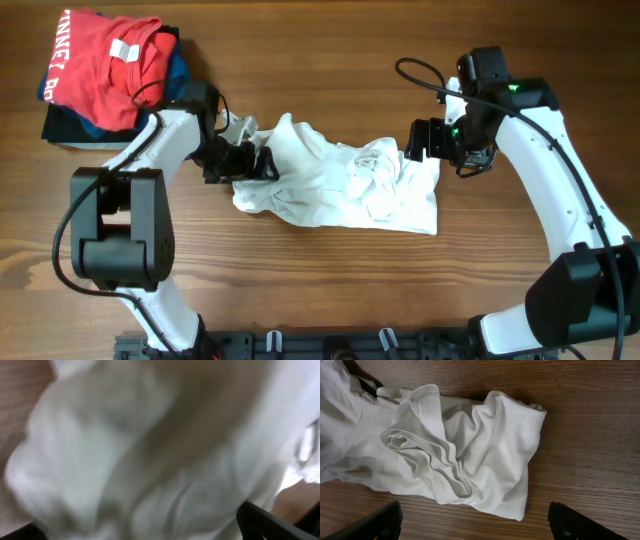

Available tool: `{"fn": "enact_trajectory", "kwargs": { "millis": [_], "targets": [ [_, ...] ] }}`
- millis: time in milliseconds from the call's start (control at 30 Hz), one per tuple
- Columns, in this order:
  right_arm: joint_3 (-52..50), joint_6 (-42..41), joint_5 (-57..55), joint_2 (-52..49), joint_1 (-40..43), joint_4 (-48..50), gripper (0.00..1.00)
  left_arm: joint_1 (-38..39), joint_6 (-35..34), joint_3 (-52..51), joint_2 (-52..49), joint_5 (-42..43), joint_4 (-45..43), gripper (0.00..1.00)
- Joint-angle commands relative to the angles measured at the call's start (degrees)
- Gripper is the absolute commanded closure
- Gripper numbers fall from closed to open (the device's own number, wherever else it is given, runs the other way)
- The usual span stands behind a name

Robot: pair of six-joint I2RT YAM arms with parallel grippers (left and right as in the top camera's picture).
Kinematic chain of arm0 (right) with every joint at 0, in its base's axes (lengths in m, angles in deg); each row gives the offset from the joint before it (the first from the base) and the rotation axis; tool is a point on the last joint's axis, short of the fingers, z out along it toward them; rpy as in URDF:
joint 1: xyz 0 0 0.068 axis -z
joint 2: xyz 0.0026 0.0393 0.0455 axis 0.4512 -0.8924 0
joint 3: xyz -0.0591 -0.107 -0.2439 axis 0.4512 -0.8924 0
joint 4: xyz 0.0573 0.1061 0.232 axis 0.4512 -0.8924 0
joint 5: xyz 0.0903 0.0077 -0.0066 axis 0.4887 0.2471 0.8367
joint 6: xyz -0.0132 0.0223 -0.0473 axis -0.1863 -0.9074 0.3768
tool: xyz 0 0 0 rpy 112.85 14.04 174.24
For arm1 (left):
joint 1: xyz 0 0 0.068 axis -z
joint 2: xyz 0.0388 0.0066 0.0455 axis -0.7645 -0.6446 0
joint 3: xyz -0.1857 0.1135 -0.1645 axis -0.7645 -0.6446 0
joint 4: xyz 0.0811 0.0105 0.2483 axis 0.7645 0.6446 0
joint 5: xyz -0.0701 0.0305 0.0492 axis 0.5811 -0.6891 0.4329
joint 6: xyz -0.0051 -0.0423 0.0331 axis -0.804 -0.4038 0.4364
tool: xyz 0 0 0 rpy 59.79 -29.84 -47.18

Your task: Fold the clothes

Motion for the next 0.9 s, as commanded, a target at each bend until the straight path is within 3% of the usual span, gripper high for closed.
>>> {"fn": "enact_trajectory", "kwargs": {
  "millis": [0,33,100,200,233,300,367,433,467,500,533,700,867],
  "targets": [
    [1.09,0.94,-1.05,0.96,0.20,0.83,0.06,2.58,1.92,-5.57,-1.99,2.80,-6.82,0.00],
    [1.09,0.94,-1.07,0.96,0.20,0.94,0.06,3.34,1.90,-6.51,-1.99,3.41,-8.39,0.02],
    [1.09,0.90,-1.05,0.96,0.20,1.07,0.06,5.49,1.88,-8.59,-1.99,3.65,-10.95,0.24],
    [1.09,0.59,-1.05,0.96,0.20,1.11,0.06,7.02,1.03,-9.09,-1.99,3.61,-9.94,0.69],
    [1.07,-0.26,-1.01,0.96,0.17,1.07,0.06,6.75,0.44,-9.03,-1.92,3.41,-9.60,0.96],
    [1.01,-0.92,0.20,0.96,0.07,1.05,0.07,5.46,-1.84,-8.85,-1.88,2.64,-9.07,0.96],
    [0.85,-1.01,2.19,0.85,-0.35,1.31,0.22,2.78,-1.86,-7.89,-1.31,2.64,-6.75,0.96],
    [0.26,-1.66,3.52,0.83,-1.01,2.25,0.51,-0.26,-2.01,-6.36,-0.20,2.62,-4.00,0.96],
    [-0.20,-2.45,3.56,0.83,-1.38,2.86,0.73,-1.44,-1.99,-5.75,0.44,2.62,-3.13,0.96],
    [-0.79,-3.04,4.02,0.83,-1.75,3.54,0.88,-2.56,-2.01,-5.20,1.16,2.62,-2.45,0.96],
    [-1.84,-3.85,4.94,0.83,-2.32,4.66,0.96,-3.78,-2.01,-4.61,2.08,2.62,-1.79,0.96],
    [-9.14,-4.70,13.90,0.72,-5.70,13.84,0.96,-5.40,-1.99,-3.72,5.07,2.64,-0.39,0.96],
    [-15.08,-8.15,14.40,-2.08,-10.19,21.27,0.96,-4.44,-1.97,-3.61,5.38,2.58,-0.07,0.96]
  ]
}}
